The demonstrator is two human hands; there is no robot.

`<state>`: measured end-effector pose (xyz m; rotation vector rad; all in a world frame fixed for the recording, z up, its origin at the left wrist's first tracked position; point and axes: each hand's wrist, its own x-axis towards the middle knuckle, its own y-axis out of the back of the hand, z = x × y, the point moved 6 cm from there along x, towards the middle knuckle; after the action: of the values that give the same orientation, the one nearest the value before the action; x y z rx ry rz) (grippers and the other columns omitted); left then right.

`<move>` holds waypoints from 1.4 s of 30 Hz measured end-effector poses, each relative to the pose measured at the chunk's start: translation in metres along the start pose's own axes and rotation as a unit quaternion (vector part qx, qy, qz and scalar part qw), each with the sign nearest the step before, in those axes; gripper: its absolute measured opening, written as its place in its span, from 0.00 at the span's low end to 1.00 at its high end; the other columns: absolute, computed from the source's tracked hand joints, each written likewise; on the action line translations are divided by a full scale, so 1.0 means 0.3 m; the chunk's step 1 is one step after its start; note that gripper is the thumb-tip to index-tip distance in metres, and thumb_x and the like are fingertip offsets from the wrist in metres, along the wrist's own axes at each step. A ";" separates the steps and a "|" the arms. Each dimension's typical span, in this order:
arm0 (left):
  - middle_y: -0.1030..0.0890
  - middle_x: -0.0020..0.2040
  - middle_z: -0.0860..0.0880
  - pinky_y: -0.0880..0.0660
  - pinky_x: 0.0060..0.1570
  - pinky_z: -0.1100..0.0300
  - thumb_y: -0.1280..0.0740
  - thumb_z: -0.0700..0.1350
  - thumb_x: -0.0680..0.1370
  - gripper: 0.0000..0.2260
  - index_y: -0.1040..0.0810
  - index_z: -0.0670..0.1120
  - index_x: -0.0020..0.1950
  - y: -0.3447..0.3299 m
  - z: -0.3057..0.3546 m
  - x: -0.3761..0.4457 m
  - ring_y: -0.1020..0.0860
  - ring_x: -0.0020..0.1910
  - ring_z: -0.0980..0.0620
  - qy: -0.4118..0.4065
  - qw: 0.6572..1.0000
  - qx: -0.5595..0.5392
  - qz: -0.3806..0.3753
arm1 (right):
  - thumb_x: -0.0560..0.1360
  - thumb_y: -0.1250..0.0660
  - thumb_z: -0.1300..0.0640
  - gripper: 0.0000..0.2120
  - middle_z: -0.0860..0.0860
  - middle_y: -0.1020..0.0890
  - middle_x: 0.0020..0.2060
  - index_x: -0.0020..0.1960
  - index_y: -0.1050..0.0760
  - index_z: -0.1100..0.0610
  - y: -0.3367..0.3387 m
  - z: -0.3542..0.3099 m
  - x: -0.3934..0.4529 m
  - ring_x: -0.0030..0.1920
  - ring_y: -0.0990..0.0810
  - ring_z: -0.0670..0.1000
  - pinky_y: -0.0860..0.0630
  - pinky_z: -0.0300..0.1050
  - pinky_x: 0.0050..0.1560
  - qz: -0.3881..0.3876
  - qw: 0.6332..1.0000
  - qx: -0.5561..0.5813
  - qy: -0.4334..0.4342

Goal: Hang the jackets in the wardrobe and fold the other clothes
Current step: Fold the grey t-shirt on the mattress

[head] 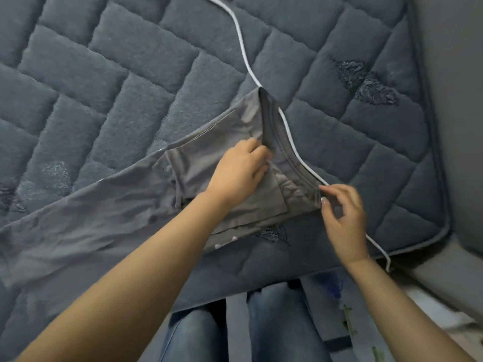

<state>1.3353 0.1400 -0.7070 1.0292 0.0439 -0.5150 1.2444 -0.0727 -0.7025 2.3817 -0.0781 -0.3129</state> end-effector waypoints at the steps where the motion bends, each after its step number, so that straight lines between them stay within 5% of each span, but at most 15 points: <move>1: 0.24 0.56 0.44 0.31 0.52 0.48 0.34 0.45 0.78 0.11 0.22 0.43 0.58 -0.036 0.051 0.017 0.27 0.55 0.41 -0.047 0.998 0.024 -0.028 | 0.75 0.34 0.71 0.13 0.52 0.25 0.50 0.56 0.20 0.59 0.003 0.036 -0.005 0.52 0.23 0.56 0.30 0.34 0.55 -0.021 1.000 -0.006 -0.011; 6: 0.29 0.63 0.52 0.40 0.65 0.53 0.35 0.61 0.76 0.19 0.26 0.54 0.64 -0.223 0.137 0.031 0.33 0.65 0.49 -0.138 0.970 0.158 -0.121 | 0.74 0.35 0.74 0.16 0.56 0.24 0.48 0.56 0.21 0.57 0.001 0.150 0.010 0.43 0.24 0.52 0.27 0.31 0.46 -0.057 0.995 0.041 -0.072; 13: 0.21 0.53 0.54 0.41 0.58 0.52 0.37 0.62 0.76 0.15 0.24 0.52 0.52 -0.228 0.120 0.098 0.27 0.58 0.50 -0.151 0.964 0.179 -0.128 | 0.72 0.28 0.66 0.21 0.53 0.27 0.53 0.64 0.22 0.55 -0.012 0.156 0.011 0.51 0.23 0.53 0.23 0.47 0.50 -0.146 0.988 -0.037 0.023; 19: 0.23 0.55 0.54 0.44 0.64 0.52 0.41 0.66 0.76 0.21 0.22 0.51 0.53 -0.184 0.077 0.087 0.31 0.61 0.50 -0.197 0.941 0.226 -0.158 | 0.74 0.28 0.54 0.07 0.52 0.24 0.45 0.49 0.16 0.56 -0.045 0.126 0.112 0.49 0.25 0.52 0.27 0.49 0.44 -0.229 0.966 -0.091 0.076; 26: 0.17 0.37 0.45 0.40 0.50 0.52 0.42 0.67 0.76 0.24 0.25 0.46 0.43 -0.071 0.073 0.124 0.21 0.37 0.44 -0.252 0.938 0.211 -0.106 | 0.76 0.34 0.41 0.17 0.48 0.22 0.42 0.42 0.20 0.55 -0.093 0.124 0.171 0.50 0.22 0.51 0.32 0.44 0.42 -0.232 0.955 -0.181 0.025; 31: 0.19 0.50 0.50 0.41 0.57 0.51 0.44 0.70 0.75 0.25 0.25 0.49 0.51 -0.141 0.045 0.150 0.26 0.54 0.47 -0.172 0.915 0.320 -0.174 | 0.74 0.32 0.41 0.14 0.50 0.20 0.47 0.39 0.25 0.50 -0.103 0.106 0.152 0.52 0.21 0.53 0.33 0.43 0.41 -0.166 0.956 -0.235 -0.064; 35: 0.24 0.59 0.48 0.44 0.68 0.48 0.35 0.62 0.75 0.22 0.26 0.46 0.58 -0.118 0.073 0.099 0.28 0.61 0.45 -0.094 0.941 0.324 -0.038 | 0.73 0.28 0.48 0.13 0.52 0.23 0.50 0.48 0.28 0.55 -0.075 0.094 0.092 0.50 0.23 0.54 0.34 0.44 0.38 -0.096 0.975 -0.177 -0.098; 38: 0.27 0.69 0.47 0.46 0.72 0.46 0.35 0.54 0.77 0.20 0.26 0.45 0.65 -0.136 0.126 -0.018 0.32 0.70 0.47 -0.121 0.957 0.248 0.087 | 0.73 0.28 0.62 0.10 0.55 0.24 0.51 0.52 0.25 0.60 -0.037 0.052 0.024 0.50 0.23 0.55 0.27 0.48 0.40 -0.014 0.993 -0.115 0.001; 40: 0.35 0.77 0.46 0.49 0.75 0.44 0.39 0.52 0.80 0.23 0.32 0.45 0.73 -0.197 0.127 -0.106 0.40 0.76 0.48 -0.120 0.961 0.237 0.073 | 0.73 0.31 0.67 0.09 0.55 0.24 0.51 0.53 0.24 0.61 -0.048 0.047 -0.035 0.50 0.23 0.54 0.25 0.46 0.46 -0.018 0.996 -0.069 0.053; 42: 0.41 0.79 0.45 0.54 0.76 0.43 0.42 0.52 0.81 0.26 0.38 0.44 0.78 -0.266 0.087 -0.167 0.44 0.78 0.47 -0.075 0.965 0.249 0.020 | 0.75 0.32 0.67 0.07 0.53 0.23 0.50 0.52 0.23 0.59 -0.080 0.093 -0.086 0.47 0.23 0.49 0.25 0.41 0.46 -0.044 0.999 0.019 -0.016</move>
<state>1.2517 0.1054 -0.7439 1.4754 -0.2539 -0.5794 1.2119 -0.0697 -0.7332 2.4232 0.0067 -0.3948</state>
